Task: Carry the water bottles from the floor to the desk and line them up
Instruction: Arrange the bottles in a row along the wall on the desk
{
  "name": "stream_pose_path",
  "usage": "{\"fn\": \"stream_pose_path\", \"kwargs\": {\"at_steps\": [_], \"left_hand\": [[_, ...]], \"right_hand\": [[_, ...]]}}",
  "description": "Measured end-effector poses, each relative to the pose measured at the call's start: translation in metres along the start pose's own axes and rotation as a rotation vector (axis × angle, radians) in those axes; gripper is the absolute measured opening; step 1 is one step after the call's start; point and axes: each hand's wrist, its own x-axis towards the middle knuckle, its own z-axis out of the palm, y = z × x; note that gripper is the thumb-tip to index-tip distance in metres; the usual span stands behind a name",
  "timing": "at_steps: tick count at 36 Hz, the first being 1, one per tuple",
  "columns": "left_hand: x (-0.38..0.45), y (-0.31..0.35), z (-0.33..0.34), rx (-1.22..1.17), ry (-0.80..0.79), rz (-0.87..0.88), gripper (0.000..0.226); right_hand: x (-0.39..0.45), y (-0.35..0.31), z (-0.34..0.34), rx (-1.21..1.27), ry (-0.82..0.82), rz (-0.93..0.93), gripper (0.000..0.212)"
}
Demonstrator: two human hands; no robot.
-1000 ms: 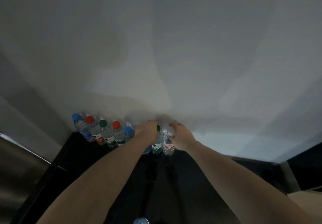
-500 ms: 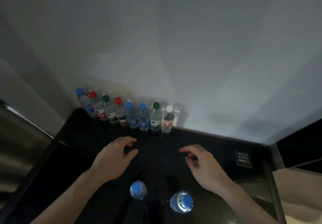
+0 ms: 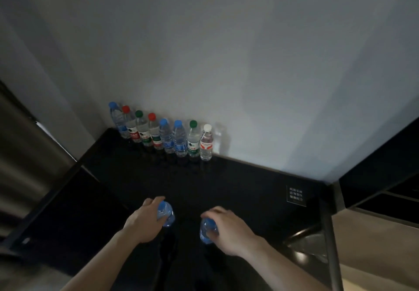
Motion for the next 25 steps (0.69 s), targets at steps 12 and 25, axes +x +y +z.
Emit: {"fn": "stream_pose_path", "kwargs": {"at_steps": [12,25], "left_hand": [[-0.017,0.036,0.029,0.1,0.225,-0.248,0.061],[0.005,0.027,0.015,0.131,0.258,-0.132,0.03]], "right_hand": [[-0.024,0.039,0.0,-0.008,0.179,0.053,0.032],[-0.018,0.064,-0.007,0.152,0.298,0.192,0.024]]}}
